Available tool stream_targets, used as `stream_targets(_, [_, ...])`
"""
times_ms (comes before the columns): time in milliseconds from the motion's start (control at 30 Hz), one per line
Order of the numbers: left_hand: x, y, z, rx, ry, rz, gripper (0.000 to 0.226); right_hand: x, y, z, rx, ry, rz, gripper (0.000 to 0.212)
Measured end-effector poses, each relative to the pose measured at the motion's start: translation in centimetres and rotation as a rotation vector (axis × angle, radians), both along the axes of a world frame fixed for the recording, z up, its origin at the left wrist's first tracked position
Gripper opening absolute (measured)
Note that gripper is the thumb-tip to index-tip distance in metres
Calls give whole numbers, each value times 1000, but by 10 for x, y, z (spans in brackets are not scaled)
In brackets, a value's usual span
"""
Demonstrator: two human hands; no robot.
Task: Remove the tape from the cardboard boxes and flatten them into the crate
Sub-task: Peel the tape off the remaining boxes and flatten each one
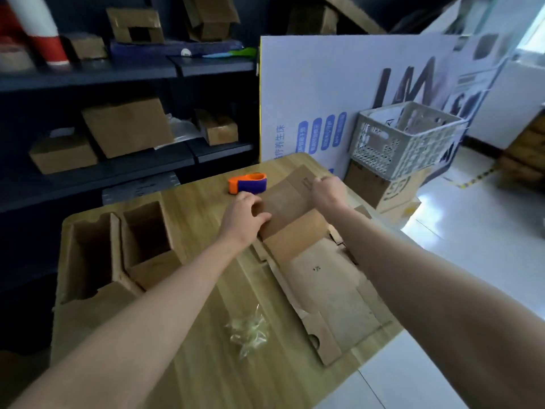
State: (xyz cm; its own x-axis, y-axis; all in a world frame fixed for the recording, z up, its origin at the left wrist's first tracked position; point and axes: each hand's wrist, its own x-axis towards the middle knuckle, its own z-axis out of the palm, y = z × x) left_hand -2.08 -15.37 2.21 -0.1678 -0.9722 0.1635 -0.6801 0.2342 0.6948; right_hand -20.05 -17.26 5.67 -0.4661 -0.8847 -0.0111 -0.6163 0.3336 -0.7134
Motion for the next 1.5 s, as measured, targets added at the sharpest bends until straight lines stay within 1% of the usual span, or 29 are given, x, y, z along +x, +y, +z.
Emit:
stream_targets(100, [-45, 6, -3, 37, -33, -57, 34, -46, 30, -6, 52, -11, -105, 36])
stream_targets(167, [-72, 13, -12, 80, -54, -99, 35, -74, 49, -18, 105, -79, -143, 31])
stream_targets(233, [-93, 21, -25, 134, -108, -144, 35, -96, 68, -34, 183, -150, -135, 34])
stream_targets(267, [-101, 25, -33, 160, -137, -168, 35, -105, 78, -41, 222, -141, -102, 35])
stream_targets(300, [-108, 28, -40, 180, -156, -191, 36, -112, 86, -48, 252, -102, -61, 38])
stream_targets(333, [-114, 30, -45, 191, -166, -213, 37, -119, 94, -54, 286, -26, -19, 46])
stream_targets(400, [-125, 30, -49, 188, -193, -251, 37, -130, 103, -61, 348, 216, 100, 76])
stream_targets(433, [-130, 30, -48, 181, -215, -261, 36, -134, 104, -62, 362, 319, 185, 87])
stream_targets(467, [-134, 30, -48, 173, -239, -263, 35, -136, 103, -63, 373, 381, 270, 94])
stream_targets(533, [-138, 31, -48, 150, -277, -243, 38, -138, 99, -65, 404, 421, 391, 99])
stream_targets(633, [-134, 33, -52, 124, -295, -180, 45, -136, 88, -73, 450, 440, 492, 98])
stream_targets(700, [-131, 33, -53, 123, -307, -157, 43, -132, 80, -77, 486, 483, 547, 98])
stream_targets(800, [-131, 32, -50, 148, -311, -141, 41, -127, 67, -79, 557, 567, 577, 105])
stream_targets(967, [-135, 32, -48, 153, -301, -141, 24, -121, 56, -78, 594, 641, 567, 102])
stream_targets(1067, [-137, 32, -52, 135, -264, -146, 18, -123, 56, -76, 616, 639, 552, 102])
stream_targets(1233, [-134, 27, -57, 170, -278, -167, 18, -122, 56, -72, 629, 633, 551, 100])
stream_targets(1300, [-133, 28, -59, 145, -277, -182, 21, -122, 57, -71, 630, 623, 546, 101])
stream_targets(1367, [-129, 28, -63, 114, -235, -162, 27, -122, 58, -71, 632, 614, 547, 102])
stream_targets(1433, [-125, 30, -65, 72, -205, -144, 23, -121, 58, -70, 635, 612, 549, 103])
stream_targets(1500, [-122, 32, -68, 36, -220, -138, 17, -120, 57, -69, 637, 612, 551, 102])
